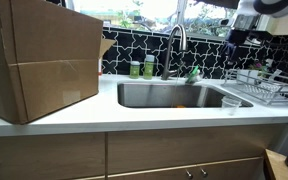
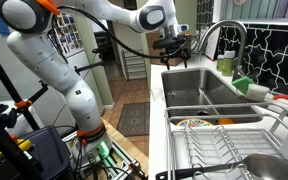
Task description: Pick up the small clear lunch box and fetch some water, pour the water onto the plate in the sink twice, put the small clear lunch box on the white kitchen counter in front of the sink
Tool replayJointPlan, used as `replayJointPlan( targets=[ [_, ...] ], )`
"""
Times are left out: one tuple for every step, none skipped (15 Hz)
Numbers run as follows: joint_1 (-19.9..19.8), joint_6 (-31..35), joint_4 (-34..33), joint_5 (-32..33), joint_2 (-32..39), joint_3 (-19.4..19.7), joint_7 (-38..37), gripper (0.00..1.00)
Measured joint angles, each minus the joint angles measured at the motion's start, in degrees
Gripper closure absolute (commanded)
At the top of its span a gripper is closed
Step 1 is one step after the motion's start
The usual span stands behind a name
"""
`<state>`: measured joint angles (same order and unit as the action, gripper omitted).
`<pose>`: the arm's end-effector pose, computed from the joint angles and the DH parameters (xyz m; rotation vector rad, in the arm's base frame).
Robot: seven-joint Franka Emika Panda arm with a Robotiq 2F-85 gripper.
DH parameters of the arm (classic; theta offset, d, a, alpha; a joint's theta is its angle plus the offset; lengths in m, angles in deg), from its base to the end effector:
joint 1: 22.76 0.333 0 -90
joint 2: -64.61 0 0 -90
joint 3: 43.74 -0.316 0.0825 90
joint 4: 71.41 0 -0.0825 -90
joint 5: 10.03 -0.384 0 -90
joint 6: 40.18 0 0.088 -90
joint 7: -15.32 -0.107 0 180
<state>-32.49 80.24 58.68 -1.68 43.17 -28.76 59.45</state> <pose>0.4129 -0.2083 0.5195 2.9309 0.6073 0.2123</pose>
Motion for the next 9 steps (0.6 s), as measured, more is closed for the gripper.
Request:
replayJointPlan(
  targets=[
    [-0.4, 1.0, -1.2, 0.0, -0.6, 0.4, -1.1, 0.0],
    [-0.6, 2.4, -2.1, -0.2, -1.0, 0.7, -2.5, 0.0],
    [-0.8, 4.2, -2.8, -0.2, -1.1, 1.0, -4.2, 0.0],
    [-0.9, 6.6, -3.1, -0.2, -1.1, 1.1, -6.2, 0.0],
    [-1.1, 9.2, -3.2, -0.2, -1.0, 1.1, -8.4, 0.0],
    [-1.3, 11.6, -3.2, -0.2, -0.8, 1.1, -10.9, 0.0],
    [-1.4, 13.8, -3.1, -0.2, -0.6, 1.1, -12.8, 0.0],
    [-1.5, 15.2, -3.1, -0.2, -0.4, 1.1, -14.0, 0.0],
    [-1.5, 15.7, -3.1, -0.2, -0.2, 1.2, -14.7, 0.0]
  ],
)
